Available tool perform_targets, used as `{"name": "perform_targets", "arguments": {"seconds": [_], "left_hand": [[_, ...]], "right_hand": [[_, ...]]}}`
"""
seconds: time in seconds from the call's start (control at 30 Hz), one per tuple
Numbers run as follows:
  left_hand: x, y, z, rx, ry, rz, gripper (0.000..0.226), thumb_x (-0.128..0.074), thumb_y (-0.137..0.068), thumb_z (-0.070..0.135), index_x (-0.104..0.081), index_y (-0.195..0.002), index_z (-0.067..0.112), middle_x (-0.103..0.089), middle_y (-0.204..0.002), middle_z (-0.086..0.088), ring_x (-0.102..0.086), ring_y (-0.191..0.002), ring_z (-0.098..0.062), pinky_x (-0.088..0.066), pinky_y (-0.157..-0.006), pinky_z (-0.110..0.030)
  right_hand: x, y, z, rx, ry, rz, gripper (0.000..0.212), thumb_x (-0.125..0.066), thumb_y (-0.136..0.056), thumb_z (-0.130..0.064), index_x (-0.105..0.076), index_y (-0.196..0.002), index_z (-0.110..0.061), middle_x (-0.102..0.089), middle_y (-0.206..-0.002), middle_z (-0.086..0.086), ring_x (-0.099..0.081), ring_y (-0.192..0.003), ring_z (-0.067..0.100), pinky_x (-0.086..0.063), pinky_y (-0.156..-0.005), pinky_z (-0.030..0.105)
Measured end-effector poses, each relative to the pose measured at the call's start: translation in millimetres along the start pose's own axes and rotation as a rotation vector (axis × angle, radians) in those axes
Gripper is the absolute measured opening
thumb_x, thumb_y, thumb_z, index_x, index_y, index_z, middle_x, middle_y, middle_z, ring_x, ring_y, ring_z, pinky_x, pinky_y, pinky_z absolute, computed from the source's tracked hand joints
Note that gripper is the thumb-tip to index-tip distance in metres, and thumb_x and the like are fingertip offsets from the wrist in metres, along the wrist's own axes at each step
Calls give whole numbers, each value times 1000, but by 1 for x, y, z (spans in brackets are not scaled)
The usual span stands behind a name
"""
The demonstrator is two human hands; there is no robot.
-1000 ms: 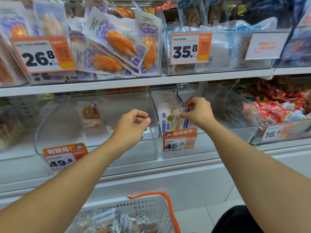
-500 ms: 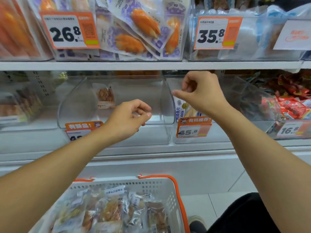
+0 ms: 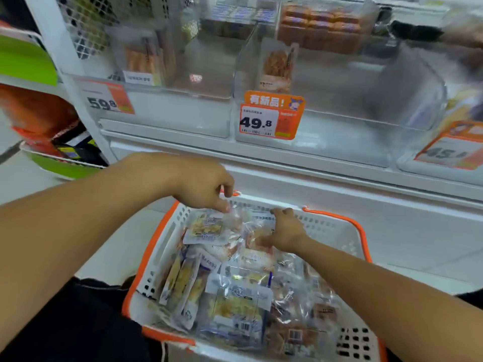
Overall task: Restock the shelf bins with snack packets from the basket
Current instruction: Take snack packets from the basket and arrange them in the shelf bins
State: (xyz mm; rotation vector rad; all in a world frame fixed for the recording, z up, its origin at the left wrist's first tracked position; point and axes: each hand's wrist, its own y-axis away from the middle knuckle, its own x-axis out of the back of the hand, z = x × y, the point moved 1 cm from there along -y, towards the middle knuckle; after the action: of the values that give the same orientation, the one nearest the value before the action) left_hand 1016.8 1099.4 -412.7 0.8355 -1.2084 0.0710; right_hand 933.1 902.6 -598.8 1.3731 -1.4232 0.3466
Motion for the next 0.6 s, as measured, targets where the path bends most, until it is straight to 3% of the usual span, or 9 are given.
{"name": "perform_targets", "arguments": {"seconds": [0.07,0.13,0.2,0.27,0.37,0.43,0.5,0.6], "left_hand": [[3,-3,-6,-38,-18,50,45,-55,-94,52,-54,-130,25,-59,-117,8,-48,-87,-11,-38,-80,-24],[2,-3,-10,-37,-75,-37,48,-54,-93,54,-53,-132,27,-56,-112,10,-50,-91,-12,-42,-85,-25],[5,-3,-14,-22,-67,-93,54,-56,-92,55,-50,-136,27,-57,-118,10,-53,-100,-13,-44,-92,-28],[14,-6,-16,-8,-13,-38,66,-61,-88,56,-42,-143,24,-54,-133,6,-53,-104,-13,-43,-95,-28],[29,-14,-9,-40,193,121,85,-73,-78,56,-37,-146,21,-46,-143,5,-50,-101,-9,-43,-90,-24],[34,-20,2,-103,544,155,71,-80,-77,42,-47,-135,21,-54,-134,2,-61,-104,-14,-55,-84,-30],[41,-23,17,-192,879,229,38,-78,-83,20,-57,-114,14,-68,-113,-6,-71,-92,-22,-58,-63,-27],[54,-23,39,-246,1079,432,17,-73,-86,8,-64,-101,6,-73,-93,-1,-69,-69,-8,-51,-49,-20]], "right_hand": [[0,-9,-4,2,-11,-10,48,-89,-69,-41,-61,-101,-19,-59,-111,4,-59,-97,22,-48,-73,26],[15,-13,-7,19,-37,-36,33,-87,-74,-25,-56,-70,-18,-62,-78,1,-60,-73,18,-47,-56,23],[42,-6,-12,60,-169,-182,28,-78,-84,-12,-54,-69,-14,-61,-68,2,-63,-62,19,-59,-60,35],[81,9,-19,171,-279,-307,23,-70,-91,-6,-54,-75,-13,-63,-71,5,-67,-68,20,-59,-70,49],[151,40,-35,317,-428,-205,24,-68,-91,-5,-51,-76,-12,-56,-65,2,-65,-63,16,-61,-68,44],[192,64,-43,374,-610,-121,23,-70,-84,-7,-49,-75,-11,-54,-62,1,-60,-57,12,-62,-61,35],[218,86,-39,427,-746,-35,20,-69,-78,-9,-49,-76,-10,-57,-61,3,-60,-56,12,-60,-56,30],[238,108,-22,469,-887,82,20,-71,-76,-9,-53,-86,-8,-64,-71,8,-64,-66,17,-60,-59,30]]}}
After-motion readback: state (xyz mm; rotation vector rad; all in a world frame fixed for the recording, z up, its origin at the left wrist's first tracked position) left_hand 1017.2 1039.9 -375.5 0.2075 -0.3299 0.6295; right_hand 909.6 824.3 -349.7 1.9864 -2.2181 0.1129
